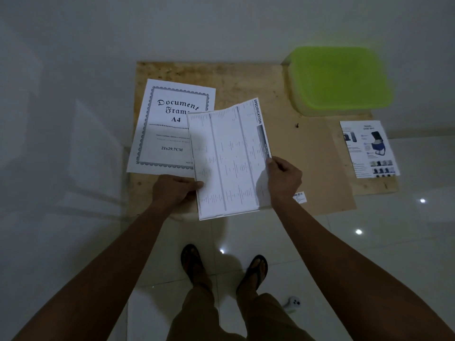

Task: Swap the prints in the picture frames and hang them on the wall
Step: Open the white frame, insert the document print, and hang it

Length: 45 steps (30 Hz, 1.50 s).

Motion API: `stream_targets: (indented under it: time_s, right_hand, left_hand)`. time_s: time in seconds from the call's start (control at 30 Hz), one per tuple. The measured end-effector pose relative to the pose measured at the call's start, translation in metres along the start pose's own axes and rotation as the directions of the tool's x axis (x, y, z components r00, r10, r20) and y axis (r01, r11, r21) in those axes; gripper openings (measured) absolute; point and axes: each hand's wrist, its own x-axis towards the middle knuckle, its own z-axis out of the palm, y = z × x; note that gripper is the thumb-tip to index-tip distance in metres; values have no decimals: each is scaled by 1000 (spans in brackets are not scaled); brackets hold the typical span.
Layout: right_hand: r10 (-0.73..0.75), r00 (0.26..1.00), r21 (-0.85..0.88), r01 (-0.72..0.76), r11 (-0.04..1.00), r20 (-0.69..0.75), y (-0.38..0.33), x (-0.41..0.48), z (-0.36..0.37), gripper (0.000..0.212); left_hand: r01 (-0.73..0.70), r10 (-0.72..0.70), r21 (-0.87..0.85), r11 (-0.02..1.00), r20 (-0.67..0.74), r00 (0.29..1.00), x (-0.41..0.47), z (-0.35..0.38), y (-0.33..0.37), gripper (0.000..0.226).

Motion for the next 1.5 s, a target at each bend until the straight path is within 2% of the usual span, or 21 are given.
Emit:
stream_targets:
  time_s: [0.1,0.27,0.37,0.5,0.63,0.8,0.97,1.1,1.23,1.33,1.5]
  right_hand:
    - [-24,993,30,20,999,120,-8,13,-16,17]
    - [-231,938,-176,281,943,260,-13,26,-41,19]
    - [-269,915,-286,355,890,299,-12,23,-40,13]
    - [-259,925,-371,352,859,278,-3,23,-32,12]
    - [-213,933,-401,321,858,291,3,27,-26,25]
    - [-225,941,-283,295,913,255,6,25,-21,18]
    - [-181,949,-106,214,971,260,8,32,-29,19]
    - [-159,949,-55,181,982,271,8,35,-32,22]
    - [-180,929,-80,216,973,323,13,32,-25,18]
    - [-202,935,-102,240,965,292,16,29,-20,17]
    - [-252,936,-275,317,908,247,13,23,-14,16]
  left_hand:
    - [20,-19,-25,999,39,999,-2,-3,2,26]
    - [14,-16,54,998,35,999,-3,-3,10,20]
    - [7,-10,118,993,24,1000,0,-3,13,24]
    - [9,-12,104,995,28,1000,3,-4,11,27]
    - [15,-18,71,997,33,999,4,-4,8,33]
    - [6,-8,83,997,30,1000,5,-4,7,29]
    - [-10,7,83,997,29,1000,4,-4,6,24]
    - [-26,24,90,996,29,999,4,-4,6,22]
    - [-14,12,75,997,39,999,3,-4,6,24]
    - [8,-10,37,999,44,999,2,-5,5,22]
    - [-4,5,-10,1000,23,1000,-4,-3,4,19]
